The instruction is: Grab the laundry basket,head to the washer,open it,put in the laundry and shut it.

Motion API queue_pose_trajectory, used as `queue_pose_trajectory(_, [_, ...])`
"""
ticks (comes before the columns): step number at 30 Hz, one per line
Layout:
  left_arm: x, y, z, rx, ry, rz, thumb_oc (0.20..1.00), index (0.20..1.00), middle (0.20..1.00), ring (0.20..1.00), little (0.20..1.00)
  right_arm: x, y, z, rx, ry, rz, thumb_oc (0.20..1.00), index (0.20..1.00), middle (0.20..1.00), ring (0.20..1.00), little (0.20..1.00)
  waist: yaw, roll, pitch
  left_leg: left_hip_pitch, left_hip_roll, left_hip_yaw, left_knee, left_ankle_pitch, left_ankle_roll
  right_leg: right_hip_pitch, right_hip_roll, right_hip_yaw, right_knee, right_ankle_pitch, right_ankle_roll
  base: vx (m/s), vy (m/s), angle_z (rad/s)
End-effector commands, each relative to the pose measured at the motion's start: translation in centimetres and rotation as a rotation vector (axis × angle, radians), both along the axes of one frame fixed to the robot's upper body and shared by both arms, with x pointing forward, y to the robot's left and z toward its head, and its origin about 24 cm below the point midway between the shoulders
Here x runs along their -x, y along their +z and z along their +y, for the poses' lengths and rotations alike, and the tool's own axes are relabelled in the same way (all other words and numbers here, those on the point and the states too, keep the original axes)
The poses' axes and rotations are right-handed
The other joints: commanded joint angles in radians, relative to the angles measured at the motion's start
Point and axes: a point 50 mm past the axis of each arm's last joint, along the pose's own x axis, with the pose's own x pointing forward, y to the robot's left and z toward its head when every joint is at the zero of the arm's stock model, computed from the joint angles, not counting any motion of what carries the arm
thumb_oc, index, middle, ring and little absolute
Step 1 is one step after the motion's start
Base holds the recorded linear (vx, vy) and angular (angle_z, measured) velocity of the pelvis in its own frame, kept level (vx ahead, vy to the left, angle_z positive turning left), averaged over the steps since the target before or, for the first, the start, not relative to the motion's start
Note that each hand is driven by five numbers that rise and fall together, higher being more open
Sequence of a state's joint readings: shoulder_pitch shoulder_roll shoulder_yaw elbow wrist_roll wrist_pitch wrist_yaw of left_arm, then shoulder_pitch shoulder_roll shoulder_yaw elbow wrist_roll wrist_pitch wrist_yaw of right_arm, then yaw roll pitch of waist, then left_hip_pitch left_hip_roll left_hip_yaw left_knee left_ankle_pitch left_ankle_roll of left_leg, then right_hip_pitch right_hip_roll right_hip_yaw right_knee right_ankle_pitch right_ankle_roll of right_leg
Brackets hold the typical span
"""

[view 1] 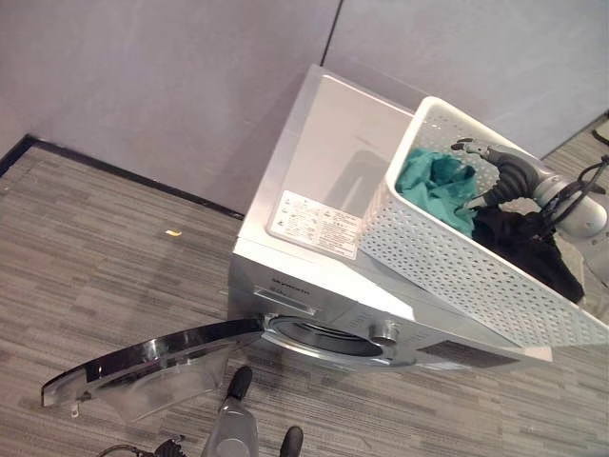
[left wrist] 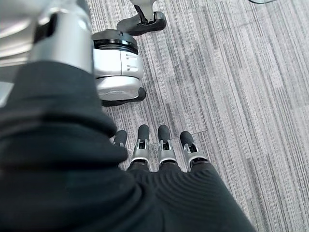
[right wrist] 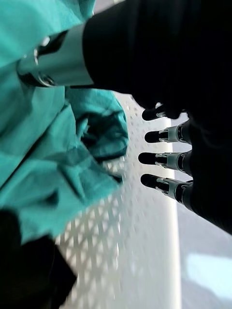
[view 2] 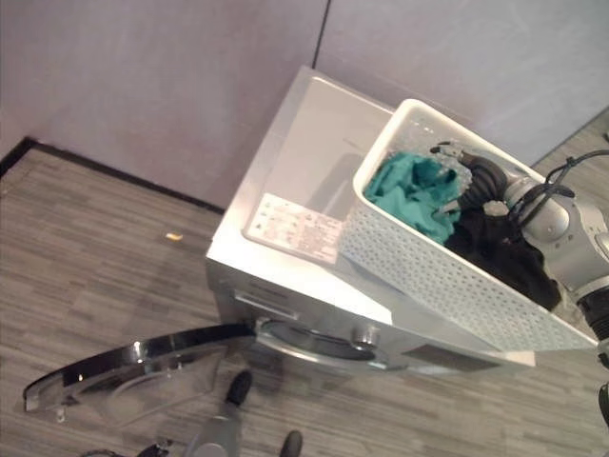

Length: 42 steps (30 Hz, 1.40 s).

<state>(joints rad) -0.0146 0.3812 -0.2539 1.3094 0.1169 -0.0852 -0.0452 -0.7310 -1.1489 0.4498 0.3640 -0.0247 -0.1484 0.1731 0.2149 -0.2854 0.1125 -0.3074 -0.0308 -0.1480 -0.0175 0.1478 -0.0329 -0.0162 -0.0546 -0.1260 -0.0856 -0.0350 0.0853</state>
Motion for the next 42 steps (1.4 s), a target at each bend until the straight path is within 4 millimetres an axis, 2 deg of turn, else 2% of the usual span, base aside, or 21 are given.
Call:
queue_pose_trajectory(1, [-0.7, -0.1, -0.6, 0.002, -0.039, -0.006, 1.000, 1.000, 1.000, 1.000, 1.000, 0.4, 2.5, -1.1, 0.000, -0.052, -0.111, 1.000, 1.000, 1.000, 1.000, 1.000, 0.034, 0.008, -0.004, 0.007, 0.042, -0.005, -0.020, -0.044, -0.005, 0.049, -0.043, -0.050, 0.040, 0.058, 0.070, 0.03, -0.002, 0.14])
queue_pose_trajectory(4, [-0.9, 0.0, -0.5, -0.005, -0.040, -0.012, 1.000, 1.000, 1.000, 1.000, 1.000, 0.2, 1.9, -0.8, 0.013, -0.047, -0.090, 1.000, 1.000, 1.000, 1.000, 1.000, 0.041, 0.002, 0.002, -0.004, 0.038, -0.011, -0.019, -0.041, -0.010, 0.047, -0.044, -0.067, 0.039, 0.065, 0.072, 0.02, -0.002, 0.13])
queue_pose_trajectory(6, [-1.1, 0.3, 0.1, -0.019, -0.049, -0.007, 1.000, 1.000, 1.000, 1.000, 1.000, 0.3, 1.4, -1.1, 0.122, -0.067, -0.015, 1.000, 1.000, 1.000, 1.000, 1.000, 0.047, -0.010, 0.007, -0.018, 0.033, -0.021, -0.018, -0.034, -0.014, 0.040, -0.043, -0.071, 0.040, 0.069, 0.069, 0.03, -0.013, 0.10])
queue_pose_trajectory(8, [-1.1, 0.3, 0.3, -0.019, -0.059, 0.004, 1.000, 1.000, 1.000, 1.000, 1.000, 0.4, 1.6, -1.0, 0.235, -0.071, 0.039, 1.000, 1.000, 1.000, 1.000, 1.000, 0.045, -0.017, 0.005, -0.023, 0.029, -0.025, -0.019, -0.034, -0.015, 0.039, -0.044, -0.077, 0.040, 0.072, 0.068, 0.03, -0.015, 0.29])
queue_pose_trajectory(14, [-0.7, 0.0, -0.2, 0.015, -0.078, 0.039, 1.000, 1.000, 1.000, 1.000, 1.000, 0.5, 2.0, 0.0, 0.341, -0.029, 0.143, 1.000, 1.000, 1.000, 1.000, 1.000, 0.040, -0.025, -0.005, -0.021, 0.026, -0.023, -0.023, -0.035, -0.017, 0.041, -0.045, -0.090, 0.033, 0.081, 0.069, 0.02, -0.001, 0.11])
queue_pose_trajectory(19, [-1.7, 0.0, -1.0, 0.037, -0.086, 0.012, 1.000, 1.000, 1.000, 1.000, 1.000, 0.7, 1.8, 0.0, 0.369, -0.034, 0.138, 1.000, 1.000, 1.000, 1.000, 1.000, 0.032, -0.014, -0.007, -0.024, 0.025, -0.021, -0.024, -0.033, -0.018, 0.042, -0.045, -0.098, 0.030, 0.075, 0.068, 0.00, 0.000, 0.00])
queue_pose_trajectory(21, [-2.2, 0.0, -1.2, 0.041, -0.085, -0.003, 1.000, 1.000, 1.000, 1.000, 1.000, 0.6, 1.1, 0.1, 0.386, -0.036, 0.124, 1.000, 1.000, 1.000, 1.000, 1.000, 0.032, -0.007, -0.005, -0.027, 0.025, -0.020, -0.024, -0.034, -0.019, 0.041, -0.045, -0.099, 0.029, 0.074, 0.068, 0.00, 0.000, 0.00])
queue_pose_trajectory(25, [-2.9, 0.2, -1.2, 0.030, -0.087, -0.021, 1.000, 1.000, 1.000, 1.000, 1.000, 0.6, -0.4, 1.8, 0.638, 0.023, 0.142, 1.000, 1.000, 1.000, 1.000, 1.000, 0.038, 0.002, 0.001, -0.030, 0.027, -0.018, -0.024, -0.036, -0.018, 0.036, -0.045, -0.102, 0.027, 0.063, 0.068, 0.00, 0.000, 0.00])
queue_pose_trajectory(28, [-3.1, 0.3, -1.1, 0.019, -0.091, -0.023, 1.000, 1.000, 1.000, 1.000, 1.000, 0.4, -0.8, 3.1, 0.722, 0.068, 0.117, 1.000, 1.000, 1.000, 1.000, 1.000, 0.046, 0.016, 0.011, -0.036, 0.031, -0.014, -0.026, -0.034, -0.020, 0.032, -0.043, -0.107, 0.019, 0.050, 0.065, -0.01, -0.001, 0.00])
queue_pose_trajectory(31, [-2.9, 0.3, -1.1, 0.016, -0.085, -0.019, 1.000, 1.000, 1.000, 1.000, 1.000, 0.2, -0.8, 3.2, 0.755, 0.061, 0.080, 1.000, 1.000, 1.000, 1.000, 1.000, 0.047, 0.024, 0.019, -0.036, 0.034, -0.009, -0.027, -0.033, -0.022, 0.031, -0.042, -0.106, 0.014, 0.047, 0.065, -0.03, 0.003, 0.00])
queue_pose_trajectory(32, [-2.9, 0.2, -1.2, 0.010, -0.079, -0.025, 1.000, 1.000, 1.000, 1.000, 1.000, -0.2, -1.4, 2.5, 0.782, 0.024, 0.035, 1.000, 1.000, 1.000, 1.000, 1.000, 0.046, 0.036, 0.027, -0.038, 0.035, -0.003, -0.025, -0.033, -0.022, 0.028, -0.042, -0.104, 0.010, 0.046, 0.066, -0.03, 0.008, -0.02])
queue_pose_trajectory(33, [-2.9, 0.2, -1.2, 0.010, -0.079, -0.025, 1.000, 1.000, 1.000, 1.000, 1.000, -0.2, -1.4, 2.5, 0.782, 0.024, 0.034, 1.000, 1.000, 1.000, 1.000, 1.000, 0.046, 0.035, 0.028, -0.038, 0.035, -0.003, -0.025, -0.033, -0.022, 0.028, -0.042, -0.104, 0.010, 0.046, 0.066, -0.05, 0.019, -0.04])
queue_pose_trajectory(35, [-3.2, 0.2, -1.5, 0.003, -0.068, -0.044, 1.000, 1.000, 1.000, 1.000, 1.000, -0.3, -1.2, 2.1, 0.792, -0.010, -0.059, 1.000, 1.000, 1.000, 1.000, 1.000, 0.035, 0.053, 0.036, -0.040, 0.037, 0.009, -0.025, -0.032, -0.024, 0.024, -0.045, -0.097, 0.007, 0.048, 0.067, -0.04, 0.016, -0.02])
queue_pose_trajectory(39, [-3.4, 0.2, -1.8, -0.002, -0.067, -0.066, 1.000, 1.000, 1.000, 1.000, 1.000, -0.1, -1.6, 0.9, 0.798, -0.074, -0.093, 1.000, 1.000, 1.000, 1.000, 1.000, 0.030, 0.071, 0.038, -0.043, 0.039, 0.015, -0.025, -0.034, -0.022, 0.017, -0.050, -0.096, 0.005, 0.051, 0.070, -0.02, 0.004, -0.03])
queue_pose_trajectory(42, [-3.6, 0.2, -2.1, -0.001, -0.074, -0.077, 1.000, 1.000, 1.000, 1.000, 1.000, -0.1, -2.3, -1.4, 0.845, -0.176, -0.106, 1.000, 1.000, 1.000, 1.000, 1.000, 0.030, 0.082, 0.038, -0.048, 0.038, 0.019, -0.026, -0.033, -0.022, 0.013, -0.052, -0.096, 0.003, 0.054, 0.071, 0.00, 0.000, 0.00])
